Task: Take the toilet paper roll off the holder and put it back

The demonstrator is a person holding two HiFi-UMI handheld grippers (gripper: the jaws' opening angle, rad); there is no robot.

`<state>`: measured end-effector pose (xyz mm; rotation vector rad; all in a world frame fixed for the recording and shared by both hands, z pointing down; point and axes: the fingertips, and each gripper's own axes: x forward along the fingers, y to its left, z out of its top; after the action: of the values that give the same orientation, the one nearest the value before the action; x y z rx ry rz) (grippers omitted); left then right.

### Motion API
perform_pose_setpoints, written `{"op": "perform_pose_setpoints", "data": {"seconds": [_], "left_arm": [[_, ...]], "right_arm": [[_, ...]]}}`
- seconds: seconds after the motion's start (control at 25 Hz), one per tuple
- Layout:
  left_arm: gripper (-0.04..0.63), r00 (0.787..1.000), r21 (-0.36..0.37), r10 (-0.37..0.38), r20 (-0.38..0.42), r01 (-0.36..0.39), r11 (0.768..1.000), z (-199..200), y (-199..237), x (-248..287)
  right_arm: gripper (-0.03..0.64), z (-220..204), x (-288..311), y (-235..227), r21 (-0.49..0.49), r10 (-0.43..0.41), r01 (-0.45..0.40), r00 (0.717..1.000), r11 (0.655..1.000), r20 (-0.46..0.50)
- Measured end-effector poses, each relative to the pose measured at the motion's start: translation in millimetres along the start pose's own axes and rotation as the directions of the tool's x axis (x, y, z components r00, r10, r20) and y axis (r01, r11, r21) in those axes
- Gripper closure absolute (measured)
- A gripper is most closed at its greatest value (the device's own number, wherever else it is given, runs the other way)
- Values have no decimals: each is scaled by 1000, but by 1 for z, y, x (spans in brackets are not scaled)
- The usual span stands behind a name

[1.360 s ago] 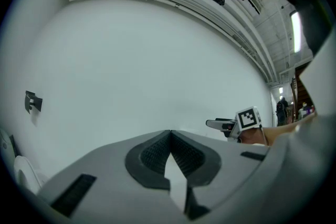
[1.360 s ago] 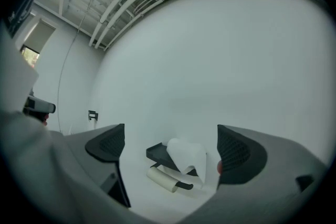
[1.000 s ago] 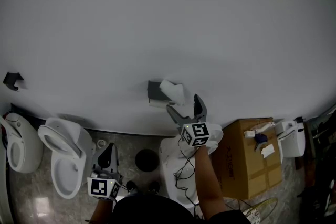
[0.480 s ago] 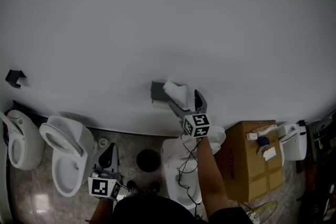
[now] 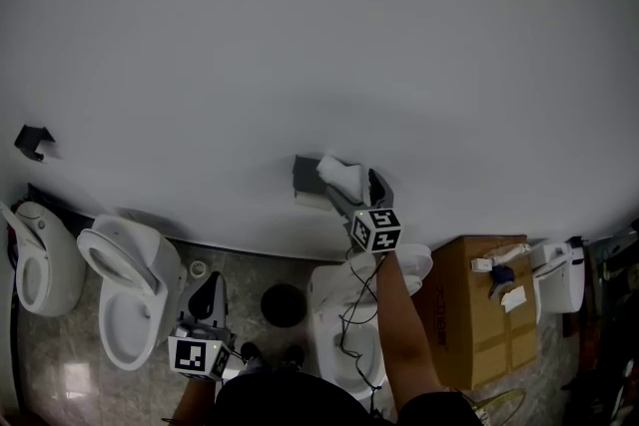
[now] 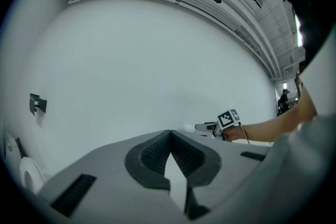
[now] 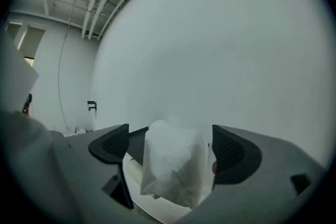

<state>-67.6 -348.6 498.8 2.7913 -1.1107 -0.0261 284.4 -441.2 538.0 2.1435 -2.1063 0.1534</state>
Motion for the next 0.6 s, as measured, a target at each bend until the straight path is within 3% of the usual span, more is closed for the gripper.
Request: {"op": "perform_pose_setpoints", "data": {"seconds": [0.6], "left_arm": [[592,1000,6,22,0,-22,1000,0,4,-4]], "right_arm": [[264,-19,16,2,-20,35,-37,994,999,-104]]}}
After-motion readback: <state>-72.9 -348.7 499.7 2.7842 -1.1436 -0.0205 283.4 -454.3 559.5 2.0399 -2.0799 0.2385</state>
